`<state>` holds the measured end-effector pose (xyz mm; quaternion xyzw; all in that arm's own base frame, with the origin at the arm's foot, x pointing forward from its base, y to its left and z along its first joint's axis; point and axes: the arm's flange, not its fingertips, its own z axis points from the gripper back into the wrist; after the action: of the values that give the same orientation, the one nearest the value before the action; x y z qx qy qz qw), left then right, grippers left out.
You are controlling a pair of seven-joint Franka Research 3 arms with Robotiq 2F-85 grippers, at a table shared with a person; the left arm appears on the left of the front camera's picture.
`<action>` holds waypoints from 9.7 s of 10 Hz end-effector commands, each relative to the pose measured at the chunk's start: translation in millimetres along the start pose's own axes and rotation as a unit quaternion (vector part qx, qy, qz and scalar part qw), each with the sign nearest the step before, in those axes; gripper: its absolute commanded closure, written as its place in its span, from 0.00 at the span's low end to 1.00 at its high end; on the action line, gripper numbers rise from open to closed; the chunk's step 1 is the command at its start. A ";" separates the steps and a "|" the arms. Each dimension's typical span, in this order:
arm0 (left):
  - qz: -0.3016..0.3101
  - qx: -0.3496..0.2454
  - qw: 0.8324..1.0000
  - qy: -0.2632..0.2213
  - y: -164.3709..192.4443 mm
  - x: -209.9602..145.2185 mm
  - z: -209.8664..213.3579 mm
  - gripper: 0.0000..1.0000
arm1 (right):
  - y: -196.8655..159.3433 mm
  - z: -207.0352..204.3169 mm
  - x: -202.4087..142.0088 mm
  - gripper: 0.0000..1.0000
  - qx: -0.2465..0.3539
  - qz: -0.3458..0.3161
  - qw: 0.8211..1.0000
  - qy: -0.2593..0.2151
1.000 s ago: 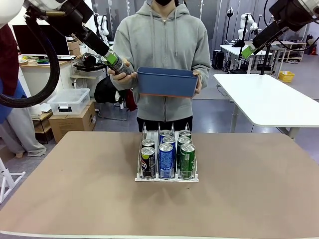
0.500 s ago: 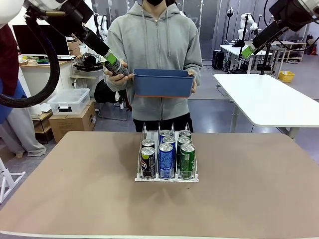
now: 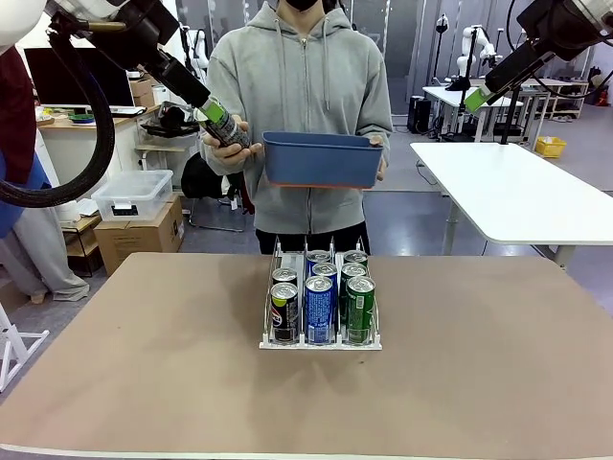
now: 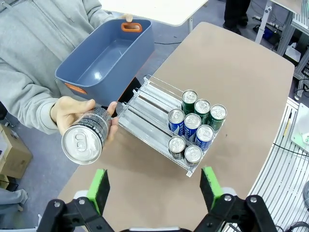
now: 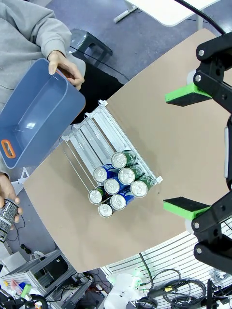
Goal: Fill the beverage cans into the dispenser.
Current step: Pick up the Pepsi coke handed by the human, then place the picked Pepsi coke in the line of the Automatic Can Dispenser with the same cans.
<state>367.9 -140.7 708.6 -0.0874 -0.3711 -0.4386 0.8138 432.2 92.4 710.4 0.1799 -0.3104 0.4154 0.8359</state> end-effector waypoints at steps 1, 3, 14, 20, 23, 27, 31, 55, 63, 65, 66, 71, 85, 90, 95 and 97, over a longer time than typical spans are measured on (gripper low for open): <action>-0.002 -0.002 1.000 0.001 0.2 -0.9 -0.3 0.00 | -0.4 -0.2 -0.9 0.00 0.005 -0.001 1.000 -0.002; 0.000 0.000 1.000 0.000 0.0 0.0 0.0 0.00 | -0.4 -0.2 -0.9 0.00 0.005 -0.001 1.000 -0.002; -0.017 0.057 0.998 0.005 42.3 -15.5 -52.9 0.00 | -0.4 -0.2 -0.9 0.00 0.005 -0.001 1.000 -0.002; -0.025 0.077 0.997 0.011 37.5 -12.5 -59.4 0.00 | -0.4 -0.2 -0.9 0.00 0.005 -0.001 1.000 -0.002; -0.034 0.064 0.997 -0.017 43.9 -5.0 -60.4 0.00 | -0.4 -0.2 -0.9 0.00 0.005 -0.001 1.000 -0.002; -0.036 0.065 0.997 -0.030 53.1 0.1 -65.3 0.00 | -0.4 -0.2 -0.9 0.00 0.005 -0.001 1.000 -0.002; -0.047 0.073 0.996 -0.036 59.9 6.1 -67.8 0.00 | -0.4 -0.2 -0.9 0.00 0.005 -0.001 1.000 -0.002; -0.067 0.101 0.992 -0.023 45.7 3.6 -61.8 0.58 | -0.4 -0.2 -0.9 0.00 0.005 -0.001 1.000 -0.002; -0.070 0.114 0.991 -0.001 51.0 7.2 -66.4 0.58 | -0.4 -0.2 -0.9 0.00 0.005 -0.001 1.000 -0.002; -0.070 0.114 0.991 -0.001 51.0 7.2 -66.4 0.58 | -0.4 -0.2 -0.9 0.00 0.005 -0.001 1.000 -0.002; -0.070 0.114 0.991 -0.001 51.0 7.2 -66.4 0.58 | -0.4 -0.2 -0.9 0.00 0.005 -0.001 1.000 -0.002; -0.070 0.114 0.991 -0.001 51.0 7.2 -66.4 0.58 | -0.4 -0.2 -0.9 0.00 0.005 -0.001 1.000 -0.002; 0.108 -0.007 0.972 0.209 -59.1 -26.0 -109.3 0.42 | -0.4 -0.2 -0.9 0.00 0.005 -0.001 1.000 -0.002; 0.097 -0.011 0.969 0.227 -72.3 -32.6 -118.2 0.42 | -0.4 -0.2 -0.9 0.00 0.005 -0.001 1.000 -0.002; 0.045 -0.037 0.976 0.209 -86.8 -30.6 -122.4 0.42 | -0.4 -0.2 -0.9 0.00 0.005 -0.001 1.000 -0.002; 0.043 -0.047 0.981 0.185 -106.0 -37.9 -125.8 0.42 | -0.4 -0.2 -0.9 0.00 0.005 -0.001 1.000 -0.002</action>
<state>348.2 -239.9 582.1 -0.0347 -0.1706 -0.4155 0.8928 432.2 92.4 710.4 0.1798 -0.3104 0.4154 0.8359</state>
